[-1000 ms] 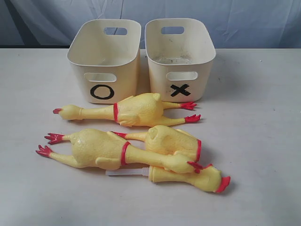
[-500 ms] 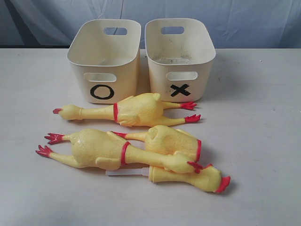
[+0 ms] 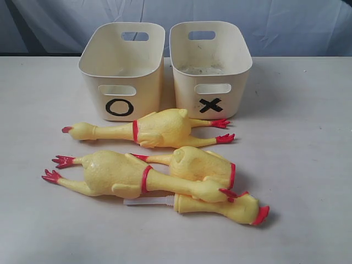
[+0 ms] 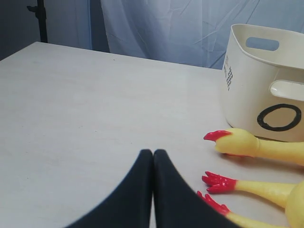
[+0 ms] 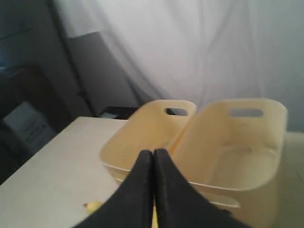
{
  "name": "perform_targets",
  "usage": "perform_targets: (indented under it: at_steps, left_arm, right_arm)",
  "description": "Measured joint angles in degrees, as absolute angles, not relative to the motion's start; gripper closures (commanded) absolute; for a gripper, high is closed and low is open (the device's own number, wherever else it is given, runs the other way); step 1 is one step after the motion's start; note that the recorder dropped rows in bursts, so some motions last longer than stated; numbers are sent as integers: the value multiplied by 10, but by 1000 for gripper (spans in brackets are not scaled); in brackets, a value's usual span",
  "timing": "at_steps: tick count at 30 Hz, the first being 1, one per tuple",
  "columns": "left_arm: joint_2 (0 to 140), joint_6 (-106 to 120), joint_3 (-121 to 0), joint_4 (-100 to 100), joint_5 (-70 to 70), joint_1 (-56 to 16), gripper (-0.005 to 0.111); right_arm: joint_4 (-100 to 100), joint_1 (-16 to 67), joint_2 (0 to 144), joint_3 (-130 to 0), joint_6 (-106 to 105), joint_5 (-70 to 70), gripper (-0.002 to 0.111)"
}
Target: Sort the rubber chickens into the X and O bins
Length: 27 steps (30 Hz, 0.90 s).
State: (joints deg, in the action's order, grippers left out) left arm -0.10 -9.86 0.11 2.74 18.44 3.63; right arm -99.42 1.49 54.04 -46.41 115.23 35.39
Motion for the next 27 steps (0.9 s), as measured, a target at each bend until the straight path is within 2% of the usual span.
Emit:
perform_targets:
  at_steps: [3, 7, 14, 15, 16, 18, 21, 23, 25, 26, 27]
  left_arm:
    - [-1, -99, 1, 27, 184, 36, 107]
    - [-1, -99, 1, 27, 184, 36, 107]
    - [-1, -99, 1, 27, 184, 36, 107]
    - [-1, -99, 1, 25, 184, 36, 107]
    - [-1, -99, 1, 25, 184, 36, 107]
    - [-1, -99, 1, 24, 184, 36, 107]
    - [-1, -99, 1, 24, 184, 36, 107]
    - [-1, -99, 1, 24, 184, 36, 107]
    - [-1, -99, 1, 24, 184, 36, 107]
    - [-1, -99, 1, 24, 184, 36, 107]
    - [-1, -99, 1, 24, 184, 36, 107]
  right_arm:
    - [-991, 15, 651, -463, 1197, 202, 109]
    - [-817, 15, 713, -463, 1185, 14, 109]
    - [-700, 17, 726, -463, 690, -325, 109]
    - [-621, 17, 733, -463, 623, -381, 109]
    - [-552, 19, 734, -464, 583, -386, 109]
    - [-280, 48, 734, -465, 354, -352, 109]
    - [200, 146, 738, -466, -170, -303, 109]
    - [343, 194, 739, -467, -379, -296, 109]
    - [469, 278, 755, -469, -607, -277, 94]
    - [486, 307, 764, -469, -654, -264, 71]
    - [501, 355, 785, -475, -701, -235, 53]
